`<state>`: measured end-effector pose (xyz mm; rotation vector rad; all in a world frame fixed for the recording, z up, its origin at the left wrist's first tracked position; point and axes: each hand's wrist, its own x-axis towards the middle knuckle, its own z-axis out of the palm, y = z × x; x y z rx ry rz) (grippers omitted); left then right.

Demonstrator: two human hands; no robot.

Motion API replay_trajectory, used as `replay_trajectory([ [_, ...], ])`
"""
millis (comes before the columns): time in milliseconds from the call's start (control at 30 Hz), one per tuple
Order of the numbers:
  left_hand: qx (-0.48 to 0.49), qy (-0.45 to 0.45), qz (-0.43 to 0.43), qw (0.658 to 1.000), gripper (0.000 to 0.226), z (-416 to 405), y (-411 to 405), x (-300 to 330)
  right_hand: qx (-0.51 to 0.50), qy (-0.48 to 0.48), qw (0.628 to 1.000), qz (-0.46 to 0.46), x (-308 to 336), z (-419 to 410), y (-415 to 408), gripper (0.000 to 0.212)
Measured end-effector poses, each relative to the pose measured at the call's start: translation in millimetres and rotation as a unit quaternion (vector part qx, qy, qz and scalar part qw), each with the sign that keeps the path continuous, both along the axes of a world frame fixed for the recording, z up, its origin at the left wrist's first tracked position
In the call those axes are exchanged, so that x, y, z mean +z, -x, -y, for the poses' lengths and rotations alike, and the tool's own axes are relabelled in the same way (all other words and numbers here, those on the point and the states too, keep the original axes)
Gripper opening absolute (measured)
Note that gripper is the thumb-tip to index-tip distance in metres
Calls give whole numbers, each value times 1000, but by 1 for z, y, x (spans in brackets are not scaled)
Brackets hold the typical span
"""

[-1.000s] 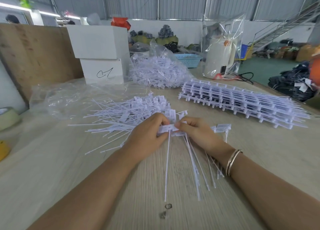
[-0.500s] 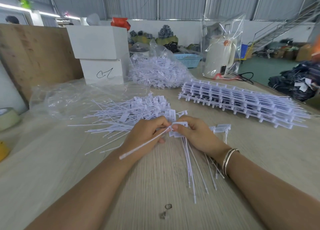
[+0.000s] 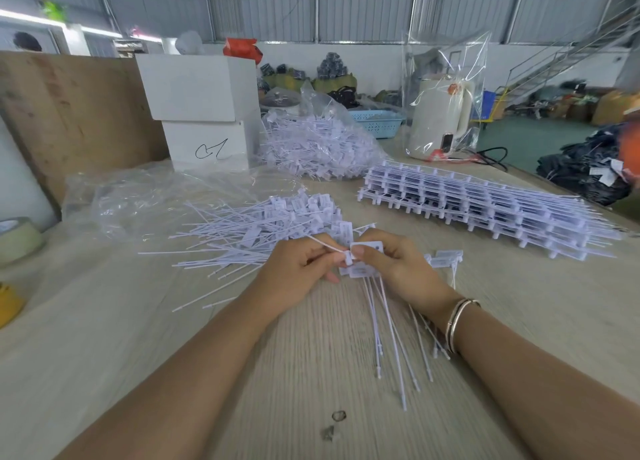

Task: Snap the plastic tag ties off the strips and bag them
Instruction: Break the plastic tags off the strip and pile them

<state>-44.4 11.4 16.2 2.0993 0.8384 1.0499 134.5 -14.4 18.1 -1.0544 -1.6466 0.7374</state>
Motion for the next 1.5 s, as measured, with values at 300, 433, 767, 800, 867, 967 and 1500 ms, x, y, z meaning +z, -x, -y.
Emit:
replay_trajectory([
  [300, -11, 96, 128, 987, 21, 1, 1, 4, 44, 11, 995, -92, 8, 2, -9, 18],
  [433, 84, -78, 9, 993, 20, 0, -3, -4, -104, 6, 992, 77, -3, -7, -13, 26],
  [767, 163, -145, -195, 956, 42, -5, -21, -9, -282, -25, 923, 259, -6, -19, -15, 11],
  [800, 171, -151, -223, 948, 48, -4, -22, -9, -297, -36, 916, 268, -2, -18, -17, 13],
  [867, 194, -179, -266, 927, 56, -1, -23, -6, -329, -50, 896, 294, 9, -13, -26, 15],
  [967, 263, -142, -270, 915, 37, 8, -19, 7, -364, 32, 862, 350, 25, -4, -55, 21],
  [1500, 202, -12, -374, 905, 77, 37, -49, -6, -144, 327, 907, 224, 26, 14, -34, 32],
])
